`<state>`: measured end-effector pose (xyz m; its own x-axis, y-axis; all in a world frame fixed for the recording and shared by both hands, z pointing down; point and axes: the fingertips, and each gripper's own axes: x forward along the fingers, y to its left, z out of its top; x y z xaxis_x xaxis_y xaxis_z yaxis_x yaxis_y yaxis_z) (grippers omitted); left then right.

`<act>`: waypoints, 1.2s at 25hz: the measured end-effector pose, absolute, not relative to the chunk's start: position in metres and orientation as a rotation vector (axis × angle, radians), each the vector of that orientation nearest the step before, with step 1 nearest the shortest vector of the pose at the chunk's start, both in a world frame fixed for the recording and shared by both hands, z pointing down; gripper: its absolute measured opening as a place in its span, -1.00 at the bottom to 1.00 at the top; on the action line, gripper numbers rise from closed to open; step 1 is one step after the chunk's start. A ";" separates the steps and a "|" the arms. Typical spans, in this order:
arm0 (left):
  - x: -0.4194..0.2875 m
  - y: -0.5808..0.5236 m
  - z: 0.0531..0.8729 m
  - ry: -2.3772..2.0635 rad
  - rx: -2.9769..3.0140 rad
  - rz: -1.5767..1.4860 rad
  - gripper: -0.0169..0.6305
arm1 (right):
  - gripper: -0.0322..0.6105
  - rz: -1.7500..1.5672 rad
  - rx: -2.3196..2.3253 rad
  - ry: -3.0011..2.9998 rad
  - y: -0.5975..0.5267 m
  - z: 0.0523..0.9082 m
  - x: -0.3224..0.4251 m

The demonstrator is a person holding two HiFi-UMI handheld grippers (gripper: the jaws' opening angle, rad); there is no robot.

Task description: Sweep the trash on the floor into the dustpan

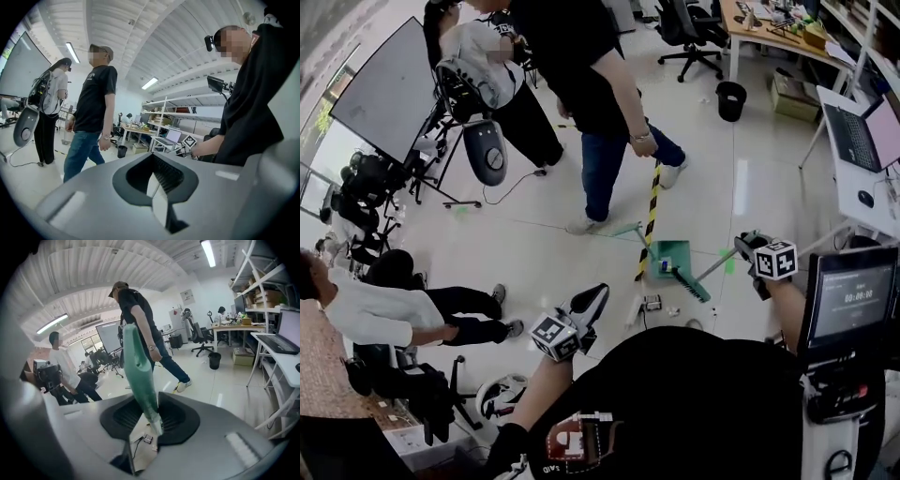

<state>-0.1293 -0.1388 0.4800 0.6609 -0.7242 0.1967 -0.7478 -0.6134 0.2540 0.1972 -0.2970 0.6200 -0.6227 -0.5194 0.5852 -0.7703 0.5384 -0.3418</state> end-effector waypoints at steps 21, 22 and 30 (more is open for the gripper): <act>-0.192 0.058 0.486 -0.745 2.699 0.083 -0.95 | -0.62 0.713 1.317 -2.360 -0.044 0.512 0.126; -0.178 0.066 0.486 -0.732 2.704 0.090 -0.95 | -0.62 0.704 1.310 -2.372 -0.033 0.509 0.135; -0.038 0.096 0.488 -0.718 2.662 0.074 -0.95 | -0.62 0.634 1.265 -2.491 0.036 0.493 0.233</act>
